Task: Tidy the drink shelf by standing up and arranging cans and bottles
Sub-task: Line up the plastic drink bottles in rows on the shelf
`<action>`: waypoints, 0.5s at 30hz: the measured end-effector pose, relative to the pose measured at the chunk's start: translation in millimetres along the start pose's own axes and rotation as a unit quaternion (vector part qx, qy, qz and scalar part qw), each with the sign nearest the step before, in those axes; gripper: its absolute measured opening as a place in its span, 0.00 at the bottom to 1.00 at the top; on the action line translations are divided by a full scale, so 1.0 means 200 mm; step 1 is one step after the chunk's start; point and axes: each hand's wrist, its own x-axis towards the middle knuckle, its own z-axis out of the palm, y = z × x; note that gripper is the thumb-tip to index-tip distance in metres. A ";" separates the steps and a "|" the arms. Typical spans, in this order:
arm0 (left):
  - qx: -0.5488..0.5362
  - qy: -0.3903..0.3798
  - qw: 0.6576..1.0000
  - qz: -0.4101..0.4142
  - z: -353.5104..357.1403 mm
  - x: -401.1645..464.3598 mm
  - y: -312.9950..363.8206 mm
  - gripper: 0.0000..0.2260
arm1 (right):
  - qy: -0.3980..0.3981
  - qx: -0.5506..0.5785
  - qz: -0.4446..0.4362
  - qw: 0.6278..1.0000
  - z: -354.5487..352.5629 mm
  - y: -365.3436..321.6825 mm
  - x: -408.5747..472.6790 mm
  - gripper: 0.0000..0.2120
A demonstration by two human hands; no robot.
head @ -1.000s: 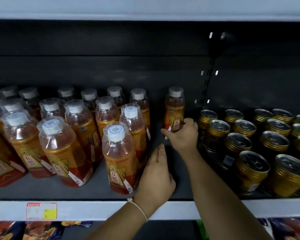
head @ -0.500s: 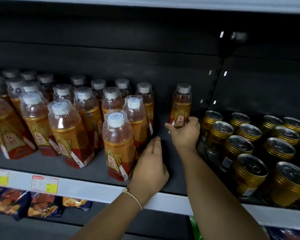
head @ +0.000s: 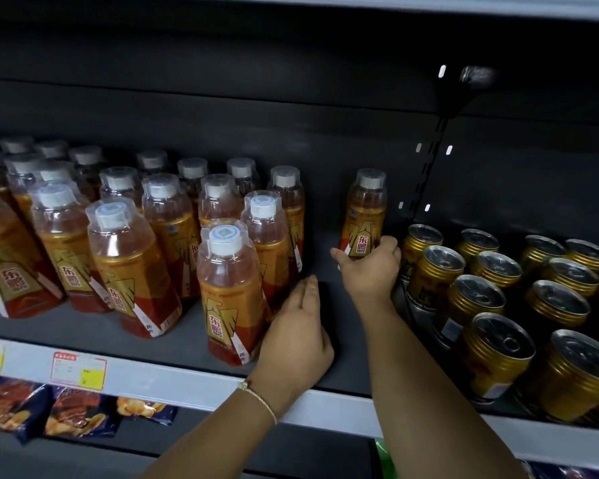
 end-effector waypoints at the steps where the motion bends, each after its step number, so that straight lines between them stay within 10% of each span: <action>1: -0.001 -0.001 1.000 0.000 0.00 0.00 0.00 0.33 | -0.002 -0.003 0.000 1.000 0.00 0.00 0.00 0.42; 15: -0.078 0.086 0.984 0.135 -0.17 -0.10 0.07 0.24 | 0.018 -0.016 -0.077 0.997 -0.22 -0.29 -0.11 0.28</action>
